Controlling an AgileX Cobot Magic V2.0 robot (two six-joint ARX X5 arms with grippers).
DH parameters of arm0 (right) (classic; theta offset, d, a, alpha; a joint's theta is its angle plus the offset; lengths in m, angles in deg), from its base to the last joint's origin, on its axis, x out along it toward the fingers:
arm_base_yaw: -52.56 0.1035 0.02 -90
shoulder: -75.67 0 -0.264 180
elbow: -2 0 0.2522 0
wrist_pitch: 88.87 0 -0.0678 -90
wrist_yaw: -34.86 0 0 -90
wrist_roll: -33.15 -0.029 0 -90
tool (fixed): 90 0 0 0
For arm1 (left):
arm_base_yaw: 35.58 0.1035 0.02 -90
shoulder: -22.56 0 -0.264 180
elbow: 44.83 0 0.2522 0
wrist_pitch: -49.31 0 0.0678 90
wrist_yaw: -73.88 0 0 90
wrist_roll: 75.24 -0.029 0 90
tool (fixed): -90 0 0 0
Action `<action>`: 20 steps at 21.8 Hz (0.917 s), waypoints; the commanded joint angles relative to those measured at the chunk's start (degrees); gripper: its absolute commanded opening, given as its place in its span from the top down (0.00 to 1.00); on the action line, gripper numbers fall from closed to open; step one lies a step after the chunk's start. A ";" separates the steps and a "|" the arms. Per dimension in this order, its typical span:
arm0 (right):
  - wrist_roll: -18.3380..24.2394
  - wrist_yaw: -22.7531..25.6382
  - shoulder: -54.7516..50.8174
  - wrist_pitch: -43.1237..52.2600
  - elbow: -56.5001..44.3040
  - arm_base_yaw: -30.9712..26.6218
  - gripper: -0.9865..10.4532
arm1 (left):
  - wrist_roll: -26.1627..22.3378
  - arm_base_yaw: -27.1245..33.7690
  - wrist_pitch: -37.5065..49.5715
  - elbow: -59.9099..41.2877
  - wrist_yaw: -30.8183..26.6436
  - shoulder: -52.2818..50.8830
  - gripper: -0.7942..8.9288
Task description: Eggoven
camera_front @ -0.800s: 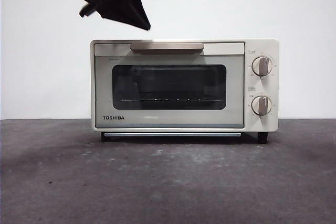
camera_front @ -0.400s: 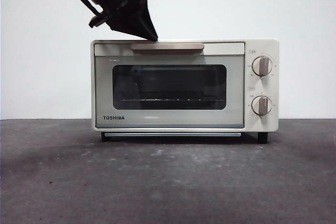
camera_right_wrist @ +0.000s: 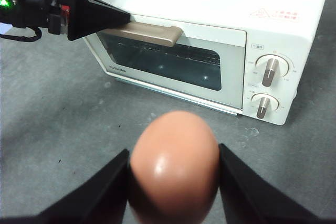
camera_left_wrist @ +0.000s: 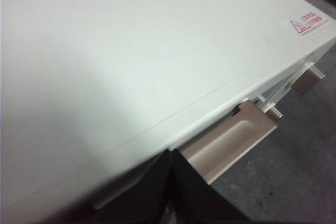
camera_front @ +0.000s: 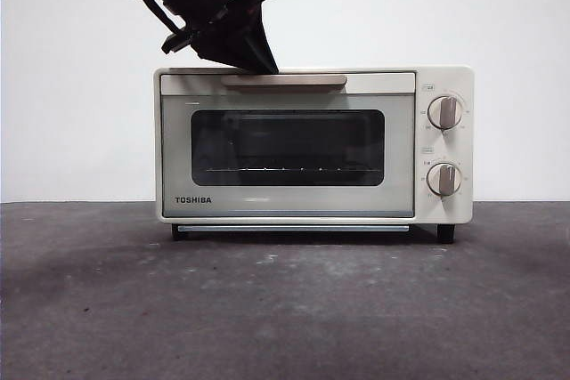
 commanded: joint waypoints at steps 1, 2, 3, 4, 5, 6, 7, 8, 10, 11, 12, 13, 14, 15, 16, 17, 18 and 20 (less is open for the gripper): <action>0.92 0.26 0.39 0.63 0.92 0.35 0.91 | -1.44 -1.57 -3.50 0.72 -0.33 2.43 0.91; 0.92 0.26 0.39 0.63 0.92 0.35 0.91 | -1.84 -2.05 -4.42 0.72 -0.33 2.54 0.91; 0.92 0.26 0.39 0.63 0.92 0.35 0.91 | -2.08 -2.51 -5.11 0.72 -0.33 2.56 0.91; 0.92 0.26 0.39 0.66 0.92 0.35 0.91 | -2.10 -3.13 -5.95 0.72 -0.33 2.56 0.91; 0.92 0.26 0.39 0.72 0.92 0.35 0.91 | -2.08 -3.72 -6.47 0.72 -0.31 2.56 0.91; 0.94 0.26 0.39 0.83 0.92 0.35 0.91 | -2.10 -4.31 -7.04 0.72 -0.33 2.56 0.91; 0.94 0.26 0.39 1.01 0.92 0.35 0.91 | -2.08 -4.98 -7.61 0.72 -0.31 2.56 0.91; 0.94 0.26 0.39 1.09 0.92 0.35 0.91 | -2.08 -5.66 -8.22 0.72 -0.31 2.56 0.91; 0.94 0.26 0.39 1.09 0.92 0.35 0.91 | -2.08 -6.78 -9.53 0.72 -0.31 2.56 0.91; 0.94 0.24 0.39 1.09 0.92 0.35 0.91 | -2.08 -7.45 -10.45 0.72 -0.31 2.56 0.91; 0.94 0.26 0.39 1.09 0.92 0.35 0.91 | -2.05 -8.04 -11.17 0.72 -0.31 2.56 0.91; 0.94 0.26 0.39 1.11 0.92 0.35 0.91 | -2.05 -8.79 -12.15 0.72 -0.31 2.56 0.91; 0.94 0.24 0.39 1.14 0.92 0.35 0.91 | -2.03 -9.57 -13.22 0.72 -0.28 2.54 0.91; 0.94 0.24 0.39 1.14 0.92 0.35 0.91 | -1.99 -10.19 -14.12 0.72 -0.28 2.54 0.91; 0.94 0.24 0.39 1.16 0.92 0.35 0.91 | -1.84 -10.88 -15.45 0.72 -0.28 2.40 0.91; 0.94 0.26 0.39 1.22 0.92 0.35 0.91 | -1.81 -11.56 -16.76 0.72 -0.28 2.34 0.91; 0.94 0.24 0.39 1.31 0.92 0.35 0.91 | -1.81 -12.20 -18.05 0.72 -0.26 2.32 0.91; 0.94 0.24 0.39 1.62 0.92 0.35 0.91 | -1.81 -13.57 -20.90 0.72 -0.26 2.08 0.91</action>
